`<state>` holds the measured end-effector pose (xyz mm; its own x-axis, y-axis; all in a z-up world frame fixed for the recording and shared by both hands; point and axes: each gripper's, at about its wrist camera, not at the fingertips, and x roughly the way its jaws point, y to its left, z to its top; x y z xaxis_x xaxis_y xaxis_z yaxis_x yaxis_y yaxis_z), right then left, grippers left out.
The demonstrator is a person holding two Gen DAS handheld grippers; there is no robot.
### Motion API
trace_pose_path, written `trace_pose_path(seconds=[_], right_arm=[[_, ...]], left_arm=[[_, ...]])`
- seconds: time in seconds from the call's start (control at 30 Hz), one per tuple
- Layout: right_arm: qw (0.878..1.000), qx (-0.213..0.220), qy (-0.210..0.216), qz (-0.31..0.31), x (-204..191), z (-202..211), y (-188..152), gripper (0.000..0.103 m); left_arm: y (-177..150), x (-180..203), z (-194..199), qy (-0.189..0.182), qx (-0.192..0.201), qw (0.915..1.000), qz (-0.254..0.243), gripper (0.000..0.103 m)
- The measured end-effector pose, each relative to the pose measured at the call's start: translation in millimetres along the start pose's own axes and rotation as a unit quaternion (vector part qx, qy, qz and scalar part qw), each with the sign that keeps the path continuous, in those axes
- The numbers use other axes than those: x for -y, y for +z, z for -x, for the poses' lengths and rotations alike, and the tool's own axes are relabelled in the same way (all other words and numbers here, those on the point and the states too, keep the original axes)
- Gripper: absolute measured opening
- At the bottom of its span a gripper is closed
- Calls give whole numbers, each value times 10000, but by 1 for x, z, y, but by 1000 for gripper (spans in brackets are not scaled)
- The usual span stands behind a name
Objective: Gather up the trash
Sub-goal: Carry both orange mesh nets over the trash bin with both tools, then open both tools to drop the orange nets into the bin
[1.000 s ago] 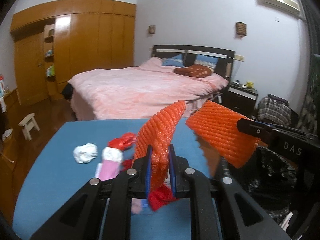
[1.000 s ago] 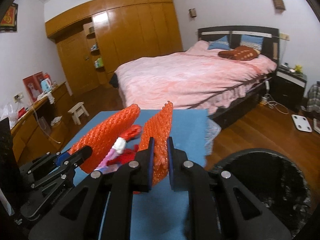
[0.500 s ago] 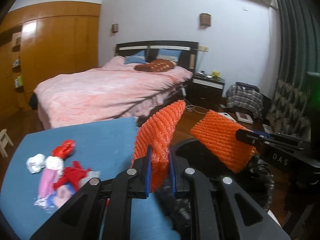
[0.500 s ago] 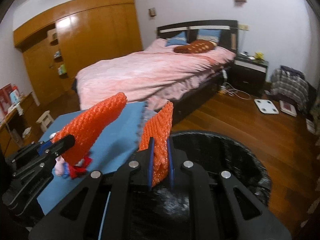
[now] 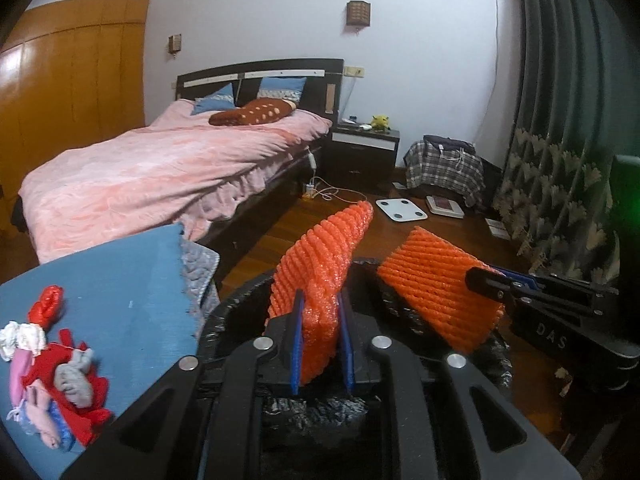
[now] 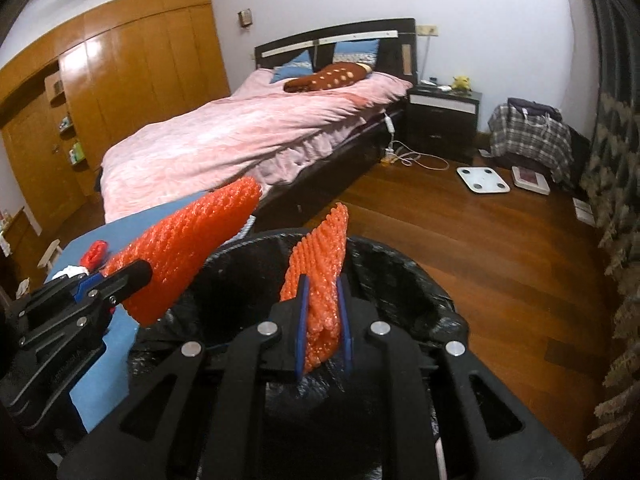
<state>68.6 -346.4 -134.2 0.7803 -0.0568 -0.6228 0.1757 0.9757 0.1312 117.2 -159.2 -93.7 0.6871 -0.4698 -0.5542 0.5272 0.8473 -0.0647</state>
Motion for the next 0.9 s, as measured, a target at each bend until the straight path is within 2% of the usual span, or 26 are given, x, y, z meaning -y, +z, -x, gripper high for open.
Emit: trace_pose_path(seconds=[0.03,0.07,0.1,0.13,0.2,0.27,0.33,0.5,0.7,0.9], right_arm=[[10000,-8,-33,-14,1,0,1,19],[10000,-13,-79,-33,4,-1,-2,30],[9999,-16,-116,-51,5,0,-3,38],[9998,3,-167,-90,8,0,-4,48],[9996,63,-221,-140,12,1,-4,56],[9995,92,-272,-160,11,3,-4,78],[9990,209,-351,-207,11,7,-5,94],[9983,395,-198,-380,7,14,-2,98],[9991,367,59,-181,-30,13,5,98],[9981,337,491,186,-85,5,9,98]], left_arm=[[0,1,-2,-38,-27,10000,6,26],[0,1,-4,-36,-41,10000,9,32],[-1,1,-4,-30,-46,10000,30,42],[0,0,-5,-41,-44,10000,45,48],[-2,-4,-2,-46,-34,10000,77,57],[-3,-9,3,68,21,10000,64,67],[-3,-16,9,232,83,9997,50,81],[-6,-46,30,614,228,9976,211,93],[-12,-83,54,1083,300,9926,463,96],[-24,-114,79,1522,384,9859,579,96]])
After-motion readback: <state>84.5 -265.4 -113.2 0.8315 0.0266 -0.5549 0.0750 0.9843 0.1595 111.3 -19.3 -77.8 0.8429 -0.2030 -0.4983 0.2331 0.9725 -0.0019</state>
